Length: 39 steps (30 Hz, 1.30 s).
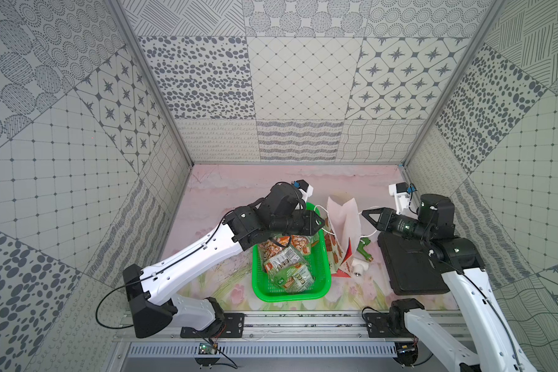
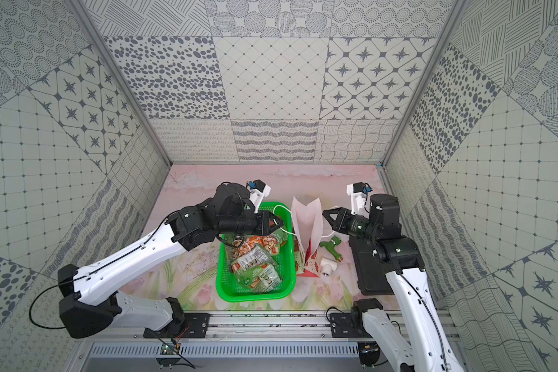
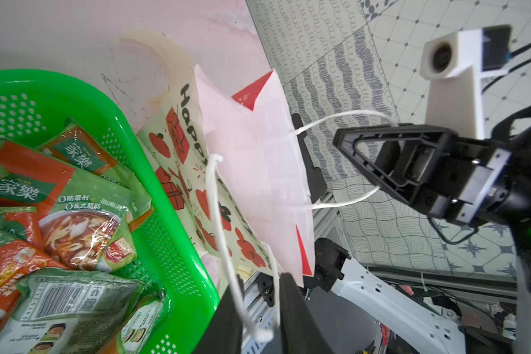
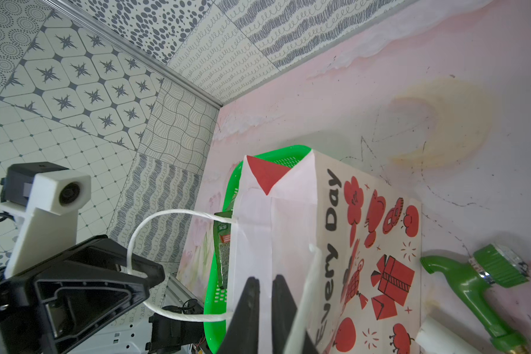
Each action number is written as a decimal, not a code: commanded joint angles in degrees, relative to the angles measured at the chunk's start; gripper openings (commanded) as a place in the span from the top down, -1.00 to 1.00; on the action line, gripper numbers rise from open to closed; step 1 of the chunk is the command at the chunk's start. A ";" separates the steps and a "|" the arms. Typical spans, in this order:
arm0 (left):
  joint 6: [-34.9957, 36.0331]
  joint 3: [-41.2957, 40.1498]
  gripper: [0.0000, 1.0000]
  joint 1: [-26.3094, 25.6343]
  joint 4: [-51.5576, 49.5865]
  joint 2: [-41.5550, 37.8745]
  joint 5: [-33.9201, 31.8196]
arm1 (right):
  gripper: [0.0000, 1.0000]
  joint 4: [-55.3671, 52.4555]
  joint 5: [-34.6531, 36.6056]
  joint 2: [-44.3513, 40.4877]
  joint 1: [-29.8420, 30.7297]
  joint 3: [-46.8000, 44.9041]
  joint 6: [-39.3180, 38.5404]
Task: Place the condiment packets inside the bag
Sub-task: Open the paper bag at the center of the board.
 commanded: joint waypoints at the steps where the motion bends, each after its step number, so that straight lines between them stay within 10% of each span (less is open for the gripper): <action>1: 7.56 9.54 1.00 -0.61 -14.76 4.36 -13.68 | 0.91 -0.69 7.18 1.31 0.23 4.75 -2.00; 17: 14.20 26.69 1.00 5.39 -27.79 14.54 -21.46 | 1.00 -6.70 24.84 8.10 0.03 13.45 -9.17; 39: 18.86 39.43 1.00 13.62 -31.06 26.00 -18.02 | 1.00 -3.72 24.62 23.15 -0.83 21.78 -10.70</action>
